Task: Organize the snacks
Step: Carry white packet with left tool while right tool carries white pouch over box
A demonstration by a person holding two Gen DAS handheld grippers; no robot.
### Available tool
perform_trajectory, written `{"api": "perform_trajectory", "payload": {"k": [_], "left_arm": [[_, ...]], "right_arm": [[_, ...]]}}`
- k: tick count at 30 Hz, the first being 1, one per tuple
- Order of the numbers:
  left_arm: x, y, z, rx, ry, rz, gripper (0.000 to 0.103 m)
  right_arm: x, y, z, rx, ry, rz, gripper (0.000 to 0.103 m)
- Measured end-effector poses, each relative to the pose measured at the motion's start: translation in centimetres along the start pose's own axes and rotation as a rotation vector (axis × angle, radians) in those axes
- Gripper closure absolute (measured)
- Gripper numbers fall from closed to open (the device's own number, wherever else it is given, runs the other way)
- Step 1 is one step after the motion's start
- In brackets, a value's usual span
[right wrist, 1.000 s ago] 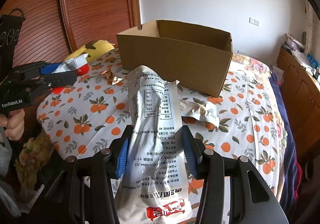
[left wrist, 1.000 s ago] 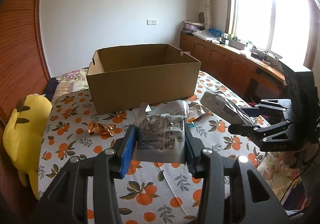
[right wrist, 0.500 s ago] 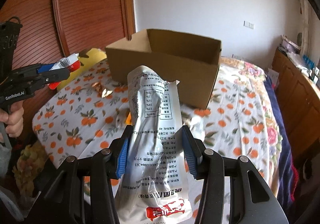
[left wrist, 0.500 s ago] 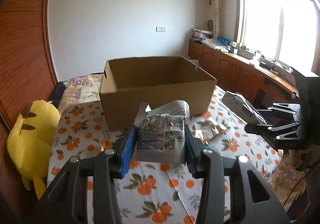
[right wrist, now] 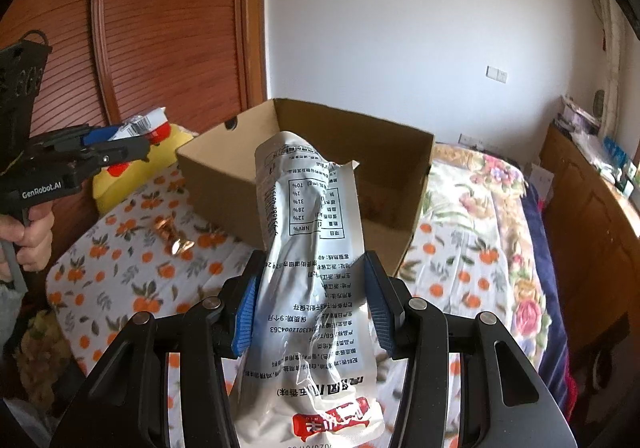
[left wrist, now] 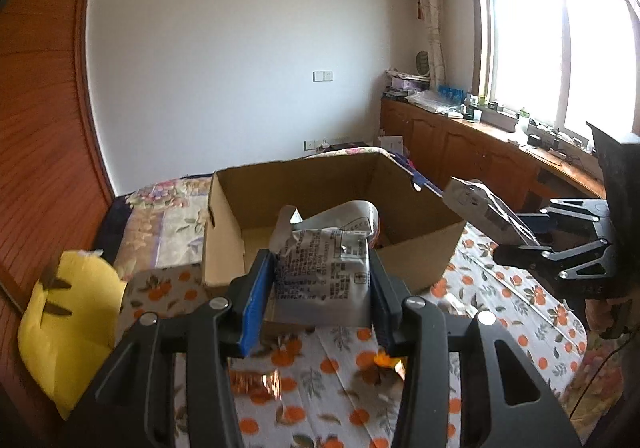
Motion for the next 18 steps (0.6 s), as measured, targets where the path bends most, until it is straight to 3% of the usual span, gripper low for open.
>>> {"api": "perform_trajectory", "payload": {"k": [18], "left_arm": [[2.6, -10.6, -2.9, -0.039, 0.006, -0.048, 0.058]], "right_arm": [[6.8, -9.8, 0.7, 0.035, 0.036, 0.005, 0.055]]}}
Point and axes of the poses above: each gripper's, at about its wrist camera, not at the fingertips, and y roughly against the way its jaws point, z to its right, x to its top, the point moved 7 cm from there along -y, roughly the way its jaws point, and after that the axes turned 5 degrees about -x, right-handed, at the moved point
